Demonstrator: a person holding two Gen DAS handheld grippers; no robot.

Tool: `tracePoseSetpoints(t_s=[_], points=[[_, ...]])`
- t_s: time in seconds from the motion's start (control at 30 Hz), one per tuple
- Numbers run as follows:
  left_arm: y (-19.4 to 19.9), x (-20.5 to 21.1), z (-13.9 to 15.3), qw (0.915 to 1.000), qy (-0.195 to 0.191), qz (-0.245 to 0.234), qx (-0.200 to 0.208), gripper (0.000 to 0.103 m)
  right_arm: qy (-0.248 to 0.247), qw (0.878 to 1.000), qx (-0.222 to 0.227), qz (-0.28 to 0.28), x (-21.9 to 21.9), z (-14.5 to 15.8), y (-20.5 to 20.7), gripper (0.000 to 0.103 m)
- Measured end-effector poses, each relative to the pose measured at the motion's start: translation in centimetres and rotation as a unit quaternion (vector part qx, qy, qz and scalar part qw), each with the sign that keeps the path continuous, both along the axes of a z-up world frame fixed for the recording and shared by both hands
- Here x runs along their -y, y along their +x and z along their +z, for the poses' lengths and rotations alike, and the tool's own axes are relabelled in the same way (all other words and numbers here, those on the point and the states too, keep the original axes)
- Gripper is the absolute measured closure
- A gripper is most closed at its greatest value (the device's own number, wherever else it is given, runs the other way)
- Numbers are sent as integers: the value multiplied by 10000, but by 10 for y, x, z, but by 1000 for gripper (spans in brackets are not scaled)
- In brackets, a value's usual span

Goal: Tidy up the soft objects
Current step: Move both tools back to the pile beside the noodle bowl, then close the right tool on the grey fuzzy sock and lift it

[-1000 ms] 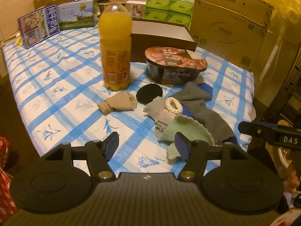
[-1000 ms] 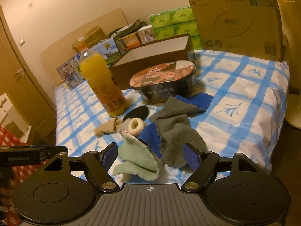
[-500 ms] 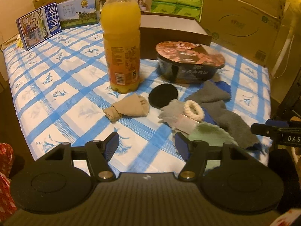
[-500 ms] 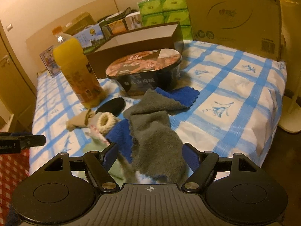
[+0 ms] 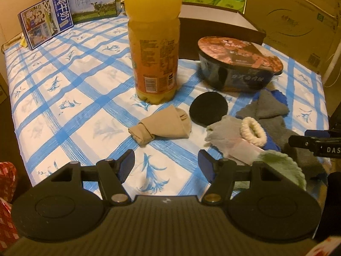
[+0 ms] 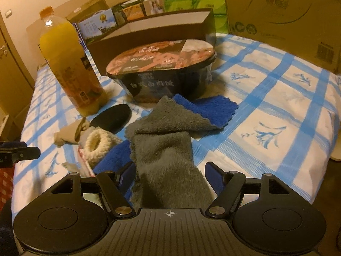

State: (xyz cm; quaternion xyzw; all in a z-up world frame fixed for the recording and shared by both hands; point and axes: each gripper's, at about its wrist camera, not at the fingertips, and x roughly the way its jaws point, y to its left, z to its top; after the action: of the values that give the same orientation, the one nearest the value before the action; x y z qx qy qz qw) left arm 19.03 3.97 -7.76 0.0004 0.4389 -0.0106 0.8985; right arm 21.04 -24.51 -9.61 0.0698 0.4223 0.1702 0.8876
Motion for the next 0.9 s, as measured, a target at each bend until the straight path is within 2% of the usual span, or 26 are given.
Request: tracePoseSetpoints(t_s=[0.57,0.67,0.77,0.8,0.83,0.87,0.9], points=[[16,-13,-16,9999,65,79,-38,40,18,9997,-227,-27,-17,-25,41,32],[17,-15,-17,9999,51,112,-36,40,-35,9997,-231,-29,-19,-28,43,36],[17,-17,-18,9999,49,121,-46,40,-132,9997,-165,96,-22,-28,42,56],[17,-17,-18,9999,55,120,-49,40,-138,9997,-140,144,-22,-28,42,67],[17,-17,-18,9999,53,121,-42,40,-109,9997,-130,188,-23,-28,41,84],[17,-17,-18,9999,51,118,-30,40,-59,9997,-112,225,-22,-27,41,91],[17,-17,-18,9999,45,114,-23,40,-46,9997,-69,234,-22,-25,40,92]])
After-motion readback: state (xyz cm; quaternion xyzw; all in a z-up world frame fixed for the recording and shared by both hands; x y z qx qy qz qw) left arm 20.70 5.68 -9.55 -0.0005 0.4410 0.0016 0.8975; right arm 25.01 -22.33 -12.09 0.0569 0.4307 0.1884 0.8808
